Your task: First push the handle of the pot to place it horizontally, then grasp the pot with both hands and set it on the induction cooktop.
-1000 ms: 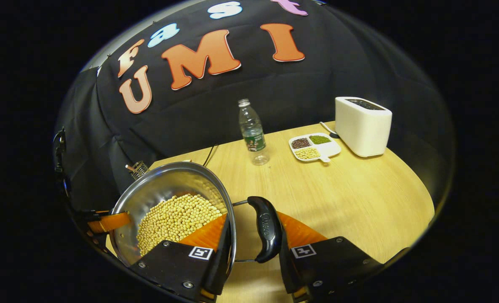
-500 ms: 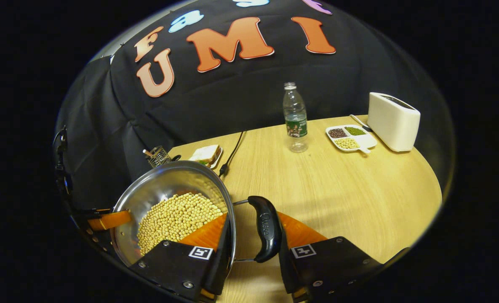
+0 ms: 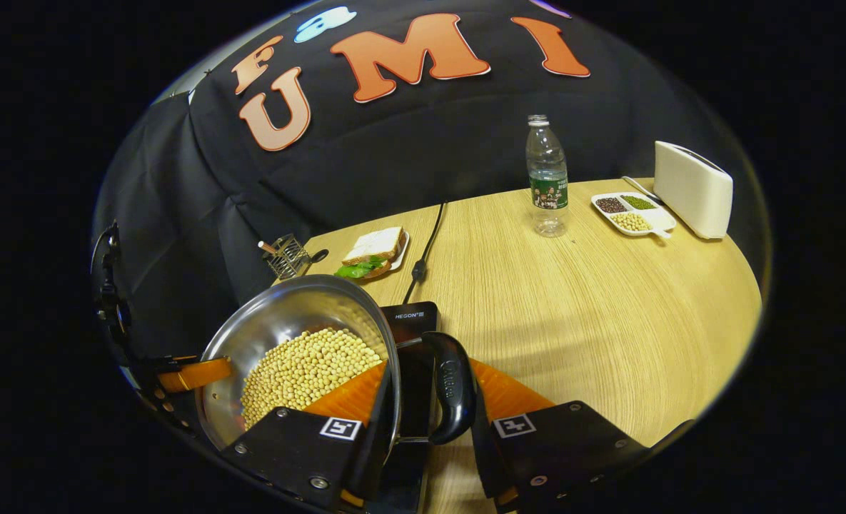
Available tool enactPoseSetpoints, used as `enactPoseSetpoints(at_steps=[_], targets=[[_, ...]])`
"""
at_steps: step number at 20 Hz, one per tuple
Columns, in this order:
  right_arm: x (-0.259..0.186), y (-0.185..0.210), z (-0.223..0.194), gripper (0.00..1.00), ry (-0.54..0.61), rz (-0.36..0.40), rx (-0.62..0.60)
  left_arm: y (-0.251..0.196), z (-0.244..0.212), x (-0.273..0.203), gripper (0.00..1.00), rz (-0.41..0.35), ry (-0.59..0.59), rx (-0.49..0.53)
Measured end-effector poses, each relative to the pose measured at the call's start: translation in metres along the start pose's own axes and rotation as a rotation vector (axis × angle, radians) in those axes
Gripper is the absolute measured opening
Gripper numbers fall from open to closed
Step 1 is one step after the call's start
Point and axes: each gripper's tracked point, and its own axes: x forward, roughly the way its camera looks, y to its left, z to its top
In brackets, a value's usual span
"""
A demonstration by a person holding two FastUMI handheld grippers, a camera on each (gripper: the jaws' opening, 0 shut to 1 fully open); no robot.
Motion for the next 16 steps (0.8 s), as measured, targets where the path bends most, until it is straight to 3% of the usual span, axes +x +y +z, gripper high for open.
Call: enactPoseSetpoints(at_steps=[5, 6, 8, 9, 10, 16], targets=[[-0.002, 0.001, -0.001, 0.51, 0.006, 0.010, -0.004, 0.004, -0.002, 0.003, 0.66, -0.013, -0.013, 0.007], [-0.003, 0.003, 0.000, 0.57, 0.005, 0.021, -0.001, 0.005, -0.001, 0.002, 0.66, -0.002, -0.021, 0.008], [-0.006, 0.001, 0.006, 0.55, -0.018, 0.016, 0.001, 0.007, -0.002, 0.000, 0.70, 0.001, -0.035, -0.003], [-0.007, -0.001, 0.008, 0.60, -0.027, 0.006, 0.000, 0.009, -0.002, -0.004, 0.70, -0.003, -0.039, -0.013], [-0.009, -0.005, 0.008, 0.74, -0.026, -0.005, -0.003, 0.011, -0.002, -0.007, 0.70, -0.009, -0.043, -0.027], [-0.026, -0.017, 0.016, 0.96, -0.056, -0.040, 0.001, 0.023, -0.003, -0.025, 0.81, -0.021, -0.059, -0.070]])
